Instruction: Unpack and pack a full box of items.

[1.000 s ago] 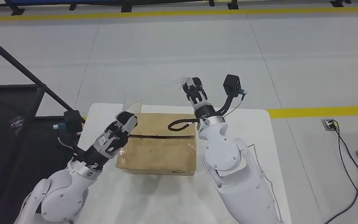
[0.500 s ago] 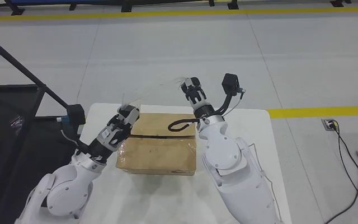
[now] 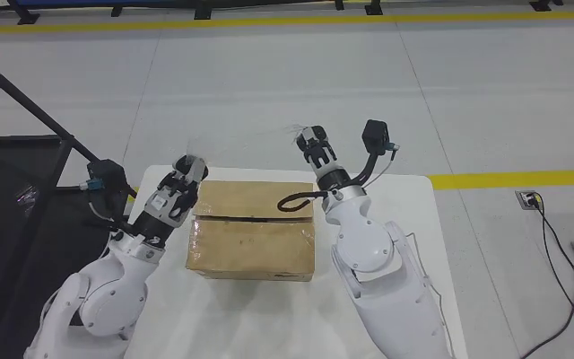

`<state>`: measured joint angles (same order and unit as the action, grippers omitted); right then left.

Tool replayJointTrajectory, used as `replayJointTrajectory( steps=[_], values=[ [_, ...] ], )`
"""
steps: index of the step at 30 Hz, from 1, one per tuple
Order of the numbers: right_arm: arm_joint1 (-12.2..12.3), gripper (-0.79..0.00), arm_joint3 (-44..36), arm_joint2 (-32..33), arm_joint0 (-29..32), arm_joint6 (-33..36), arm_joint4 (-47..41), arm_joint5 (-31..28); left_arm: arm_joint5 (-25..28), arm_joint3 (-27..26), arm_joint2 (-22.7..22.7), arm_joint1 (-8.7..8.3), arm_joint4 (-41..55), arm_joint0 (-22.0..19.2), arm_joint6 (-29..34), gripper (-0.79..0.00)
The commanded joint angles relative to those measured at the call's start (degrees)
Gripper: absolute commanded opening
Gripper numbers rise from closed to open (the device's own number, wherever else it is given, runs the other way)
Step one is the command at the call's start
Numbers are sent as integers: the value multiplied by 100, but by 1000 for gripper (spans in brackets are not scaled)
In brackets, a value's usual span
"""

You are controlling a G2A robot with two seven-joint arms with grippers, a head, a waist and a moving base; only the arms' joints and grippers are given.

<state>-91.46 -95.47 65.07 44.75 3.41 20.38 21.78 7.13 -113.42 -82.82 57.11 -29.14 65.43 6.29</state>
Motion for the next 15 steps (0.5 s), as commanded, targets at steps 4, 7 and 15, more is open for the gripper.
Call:
replayJointTrajectory(
  steps=[4,7,15],
  values=[
    [-5,-785,31,70,-6,35,9,0,-358,28,-18,33,-487,19,-269,-785],
    [-9,-785,44,86,-11,71,39,35,-567,41,-16,50,-908,44,-455,-785],
    [-5,-785,-21,167,13,146,178,71,-773,190,46,92,-1681,167,-642,-610]
  ],
)
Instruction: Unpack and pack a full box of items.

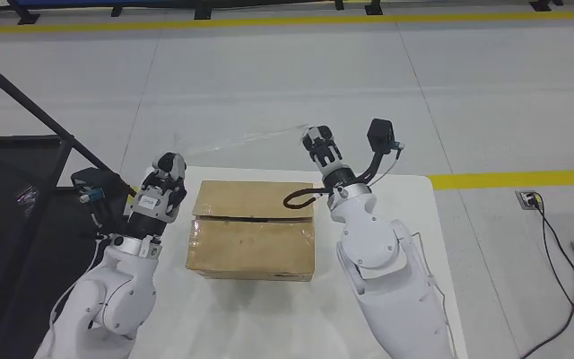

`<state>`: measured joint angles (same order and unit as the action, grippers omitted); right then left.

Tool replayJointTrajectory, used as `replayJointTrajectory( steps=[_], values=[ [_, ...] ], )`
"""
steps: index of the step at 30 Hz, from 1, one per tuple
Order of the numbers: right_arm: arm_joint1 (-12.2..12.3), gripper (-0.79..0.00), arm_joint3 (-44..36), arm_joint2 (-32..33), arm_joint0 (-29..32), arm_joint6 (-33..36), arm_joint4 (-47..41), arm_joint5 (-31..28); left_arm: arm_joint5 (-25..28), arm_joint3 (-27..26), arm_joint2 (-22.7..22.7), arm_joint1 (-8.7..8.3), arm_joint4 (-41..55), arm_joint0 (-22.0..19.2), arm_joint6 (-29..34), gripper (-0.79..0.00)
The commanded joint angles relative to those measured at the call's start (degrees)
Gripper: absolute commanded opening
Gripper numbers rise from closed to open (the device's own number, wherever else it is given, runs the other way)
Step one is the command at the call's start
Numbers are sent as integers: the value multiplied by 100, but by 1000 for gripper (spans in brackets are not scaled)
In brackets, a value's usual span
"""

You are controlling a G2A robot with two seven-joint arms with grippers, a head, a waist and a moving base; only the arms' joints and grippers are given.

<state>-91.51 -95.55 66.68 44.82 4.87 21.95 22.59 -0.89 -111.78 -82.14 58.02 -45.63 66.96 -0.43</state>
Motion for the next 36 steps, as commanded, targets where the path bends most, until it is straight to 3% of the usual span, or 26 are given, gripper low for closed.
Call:
replayJointTrajectory(
  steps=[1,2,3,4,14,20,28,36],
  values=[
    [0,-785,-22,10,14,3,32,-17,44,45,-35,3,-69,32,38,-514],
    [0,-785,-31,13,19,3,45,-26,56,63,-48,8,-76,52,39,-434],
    [-1,-785,-39,10,19,12,67,-39,57,74,-63,13,-73,69,38,-163],
    [-2,-785,-42,6,21,18,85,-47,66,80,-76,18,-71,86,42,0],
    [-19,-785,-134,-94,5,-45,362,-266,124,144,-244,61,-88,266,60,0],
    [0,-785,-221,-274,68,-211,1060,-635,212,238,-407,78,21,450,137,0],
    [22,-785,1,-594,177,-935,2586,-1036,707,381,-1228,77,1679,787,670,0],
    [64,-785,157,-554,484,-1564,3411,-1508,1343,553,-2102,29,3374,1186,1808,0]
  ],
)
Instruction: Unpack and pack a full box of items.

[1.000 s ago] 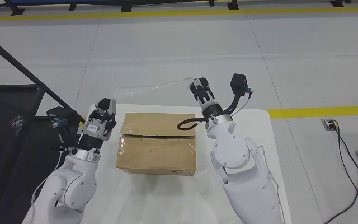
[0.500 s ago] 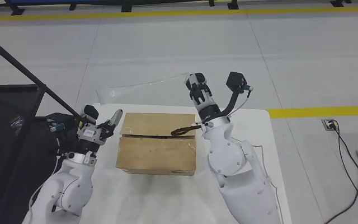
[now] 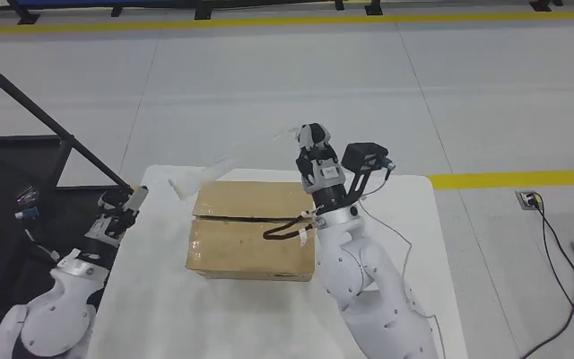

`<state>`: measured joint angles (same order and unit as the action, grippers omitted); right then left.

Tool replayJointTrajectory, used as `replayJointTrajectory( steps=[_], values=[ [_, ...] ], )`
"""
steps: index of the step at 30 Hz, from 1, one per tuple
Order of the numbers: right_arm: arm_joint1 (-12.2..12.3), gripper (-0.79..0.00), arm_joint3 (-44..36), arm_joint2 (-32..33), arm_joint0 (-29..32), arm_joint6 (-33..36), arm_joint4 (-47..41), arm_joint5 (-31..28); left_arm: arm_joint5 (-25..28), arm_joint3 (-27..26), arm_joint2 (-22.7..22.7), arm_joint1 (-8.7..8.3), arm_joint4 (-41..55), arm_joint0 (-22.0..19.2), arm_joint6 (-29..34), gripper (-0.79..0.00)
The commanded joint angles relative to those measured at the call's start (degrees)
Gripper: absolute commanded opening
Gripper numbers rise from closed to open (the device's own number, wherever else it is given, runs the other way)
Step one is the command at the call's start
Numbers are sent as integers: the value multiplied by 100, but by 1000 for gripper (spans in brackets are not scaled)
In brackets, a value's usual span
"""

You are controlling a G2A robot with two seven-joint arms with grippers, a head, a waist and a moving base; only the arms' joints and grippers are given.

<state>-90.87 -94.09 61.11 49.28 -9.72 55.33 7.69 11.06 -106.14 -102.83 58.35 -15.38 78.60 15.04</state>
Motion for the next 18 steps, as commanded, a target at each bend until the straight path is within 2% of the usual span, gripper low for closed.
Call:
replayJointTrajectory(
  steps=[1,2,3,4,5,16,18],
  values=[
    [1,-785,31,-4,68,-135,123,-54,142,22,-142,-19,356,28,402,0],
    [-1,-785,40,1,92,-148,128,-71,25,-7,-149,-22,496,40,585,0],
    [-2,-785,61,15,107,-121,144,-54,126,-259,-73,-19,880,42,866,0],
    [-4,-785,72,29,112,-87,145,-12,270,-449,-121,-39,743,89,1094,0],
    [-4,-785,72,29,112,-87,145,-12,254,-543,-177,-48,515,128,1081,0],
    [-4,-785,72,29,112,-87,145,-12,254,-543,-177,-48,515,128,1081,0],
    [-5,-785,46,-1,153,-105,115,-181,254,-543,-177,-48,515,128,1081,0]
  ],
)
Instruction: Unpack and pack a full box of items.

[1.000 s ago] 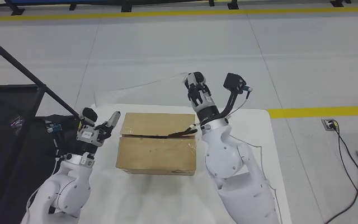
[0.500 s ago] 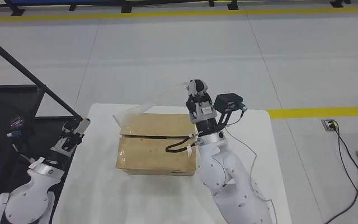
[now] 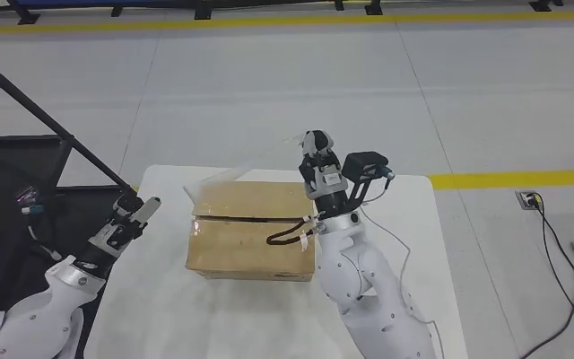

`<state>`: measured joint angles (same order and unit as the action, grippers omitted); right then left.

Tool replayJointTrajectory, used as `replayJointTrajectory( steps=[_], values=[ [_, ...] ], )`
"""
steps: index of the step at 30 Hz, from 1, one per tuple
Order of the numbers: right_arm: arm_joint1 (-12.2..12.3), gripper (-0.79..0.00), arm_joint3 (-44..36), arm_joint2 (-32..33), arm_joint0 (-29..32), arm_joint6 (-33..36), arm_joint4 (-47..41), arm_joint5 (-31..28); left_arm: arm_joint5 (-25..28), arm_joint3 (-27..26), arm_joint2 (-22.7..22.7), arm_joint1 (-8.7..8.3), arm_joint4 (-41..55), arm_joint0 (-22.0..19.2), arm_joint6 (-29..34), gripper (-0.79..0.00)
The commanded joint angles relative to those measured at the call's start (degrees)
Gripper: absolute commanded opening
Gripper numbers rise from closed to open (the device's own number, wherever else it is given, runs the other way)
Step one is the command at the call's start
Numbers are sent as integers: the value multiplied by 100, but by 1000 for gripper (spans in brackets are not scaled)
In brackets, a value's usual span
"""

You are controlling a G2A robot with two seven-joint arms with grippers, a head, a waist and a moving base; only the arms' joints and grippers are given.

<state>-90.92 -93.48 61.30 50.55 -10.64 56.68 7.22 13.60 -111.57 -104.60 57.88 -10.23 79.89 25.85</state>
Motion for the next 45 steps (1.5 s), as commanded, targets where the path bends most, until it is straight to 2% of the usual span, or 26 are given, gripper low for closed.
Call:
replayJointTrajectory(
  steps=[1,3,5,7,10,12,17,19,23,32,34,38,41,45],
  values=[
    [2,-785,11,-23,38,-35,-34,-281,0,0,0,0,0,0,0,0],
    [6,-785,82,-62,-14,-253,201,-536,-106,6,10,9,87,0,-67,0],
    [21,-785,200,-160,-87,-596,568,-1052,-303,53,52,10,361,-63,90,0],
    [61,-785,474,-295,-175,-1024,1414,-1507,-523,154,41,9,648,-175,209,0],
    [68,-785,885,-419,-264,-2002,2099,-1705,-812,325,51,-2,1134,-325,602,0],
    [48,-785,1222,-464,-347,-2543,2334,-1568,-913,429,48,-13,1435,-410,891,0],
    [-83,-785,1764,-679,-612,-3473,2623,-764,-1065,595,-10,-38,1800,-473,1308,0],
    [-134,-785,1897,-774,-721,-3671,2604,-718,-1146,645,-68,-48,1973,-482,1429,0],
    [-166,-785,2032,-807,-847,-3520,2460,-932,-1402,786,-167,-76,2402,-517,1859,0],
    [-166,-785,2032,-807,-847,-3520,2460,-932,-1402,786,-167,-76,2402,-517,1859,0],
    [-154,-785,1927,-865,-811,-3590,2627,-1155,-1428,790,-138,-69,2455,-496,1799,0],
    [-88,-785,2085,-886,-890,-4304,3230,-1724,-1737,944,-166,-59,2957,-586,1680,0],
    [-40,-785,2278,-874,-959,-4834,3700,-1868,-2000,965,-196,-74,3013,-626,1670,0],
    [-5,-785,2466,-824,-1028,-5627,4039,-1787,-2474,1079,-221,-135,3278,-720,2436,0]
  ],
)
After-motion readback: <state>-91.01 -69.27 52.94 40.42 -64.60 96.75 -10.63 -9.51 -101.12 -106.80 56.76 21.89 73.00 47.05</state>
